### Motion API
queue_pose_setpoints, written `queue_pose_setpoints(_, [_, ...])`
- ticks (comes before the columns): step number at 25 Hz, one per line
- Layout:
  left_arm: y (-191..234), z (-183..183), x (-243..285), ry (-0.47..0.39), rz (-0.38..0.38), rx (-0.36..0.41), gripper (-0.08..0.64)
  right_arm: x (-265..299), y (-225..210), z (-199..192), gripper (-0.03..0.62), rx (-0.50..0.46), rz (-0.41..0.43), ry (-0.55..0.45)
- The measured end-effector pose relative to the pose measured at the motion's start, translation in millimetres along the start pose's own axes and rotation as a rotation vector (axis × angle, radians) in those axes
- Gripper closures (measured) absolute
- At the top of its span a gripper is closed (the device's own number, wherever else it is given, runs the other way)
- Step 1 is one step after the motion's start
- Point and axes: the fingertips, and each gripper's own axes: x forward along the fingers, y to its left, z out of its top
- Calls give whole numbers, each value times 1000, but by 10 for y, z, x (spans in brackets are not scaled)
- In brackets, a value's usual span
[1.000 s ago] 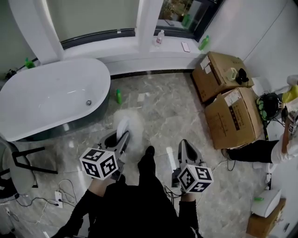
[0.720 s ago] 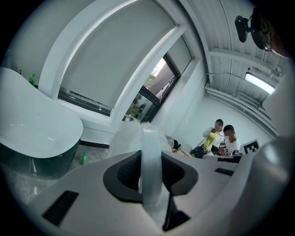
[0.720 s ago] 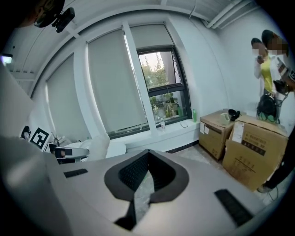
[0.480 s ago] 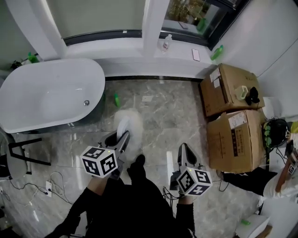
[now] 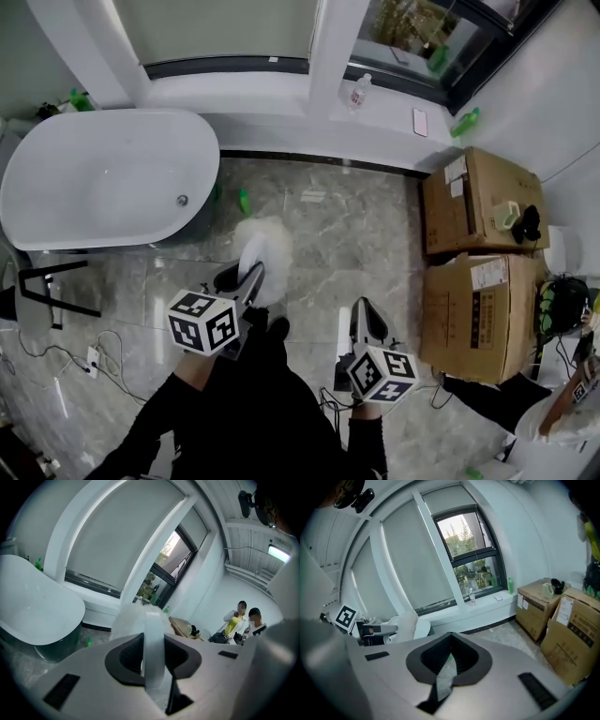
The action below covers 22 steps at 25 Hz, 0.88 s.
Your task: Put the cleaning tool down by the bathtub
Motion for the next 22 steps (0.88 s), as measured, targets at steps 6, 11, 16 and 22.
queue_pose_setpoints(6, [287, 9, 522, 30, 32, 8, 466, 323, -141, 32, 594, -24, -5, 37])
queue_pose_setpoints(11, [579, 8, 1062, 53, 42, 1, 466, 763, -284, 150, 594, -58, -27, 51])
queue_pose_setpoints(16, [910, -36, 1555, 79, 58, 5, 466, 1357, -380, 190, 594, -67, -28, 58])
queue_pose_setpoints(22, [1267, -204, 2035, 88, 70, -42, 466, 2055, -458, 57, 592, -94, 0, 83])
